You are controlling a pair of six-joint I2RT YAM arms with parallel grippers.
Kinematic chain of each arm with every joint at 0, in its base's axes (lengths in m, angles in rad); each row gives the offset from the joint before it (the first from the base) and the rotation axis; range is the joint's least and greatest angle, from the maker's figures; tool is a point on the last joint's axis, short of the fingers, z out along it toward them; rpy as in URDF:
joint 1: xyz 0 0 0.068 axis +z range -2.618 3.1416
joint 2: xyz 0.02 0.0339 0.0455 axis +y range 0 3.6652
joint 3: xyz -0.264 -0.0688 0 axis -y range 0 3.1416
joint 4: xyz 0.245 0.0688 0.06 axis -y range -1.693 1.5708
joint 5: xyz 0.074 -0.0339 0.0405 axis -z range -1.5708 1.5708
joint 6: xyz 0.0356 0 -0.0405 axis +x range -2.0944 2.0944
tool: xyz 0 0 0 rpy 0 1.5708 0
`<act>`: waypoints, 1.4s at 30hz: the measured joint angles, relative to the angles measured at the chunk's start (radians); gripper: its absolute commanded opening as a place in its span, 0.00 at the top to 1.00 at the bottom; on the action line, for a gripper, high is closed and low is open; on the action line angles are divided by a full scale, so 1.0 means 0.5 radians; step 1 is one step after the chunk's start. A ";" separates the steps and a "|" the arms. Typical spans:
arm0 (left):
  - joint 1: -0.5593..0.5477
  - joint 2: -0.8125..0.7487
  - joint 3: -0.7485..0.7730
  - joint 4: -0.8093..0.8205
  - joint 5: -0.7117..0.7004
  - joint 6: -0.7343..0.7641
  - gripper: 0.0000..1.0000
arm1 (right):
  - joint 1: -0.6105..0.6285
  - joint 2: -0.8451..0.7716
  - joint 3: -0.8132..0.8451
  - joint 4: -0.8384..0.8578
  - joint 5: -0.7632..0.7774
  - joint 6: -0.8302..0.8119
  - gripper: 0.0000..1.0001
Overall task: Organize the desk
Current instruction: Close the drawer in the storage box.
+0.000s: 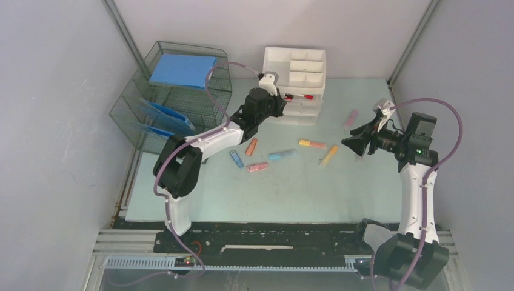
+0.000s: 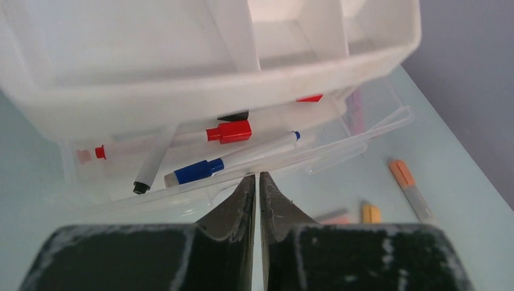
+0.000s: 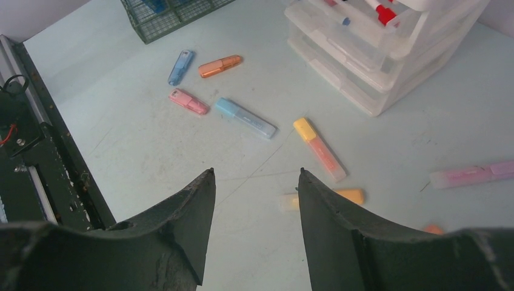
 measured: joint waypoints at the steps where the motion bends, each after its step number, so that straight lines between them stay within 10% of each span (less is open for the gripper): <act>1: 0.007 0.040 0.063 -0.018 -0.018 -0.001 0.86 | -0.003 0.000 0.000 -0.001 -0.002 -0.001 0.40; 16: 0.063 0.256 0.419 -0.031 -0.094 0.001 0.72 | -0.074 -0.002 0.000 -0.003 -0.058 -0.008 0.41; 32: 0.073 -0.562 -0.552 0.444 0.243 0.091 0.14 | -0.092 -0.005 0.000 -0.034 -0.079 -0.022 0.40; 42: 0.187 -0.823 -0.991 0.656 0.491 0.017 0.06 | -0.103 -0.006 0.000 -0.048 -0.091 -0.036 0.40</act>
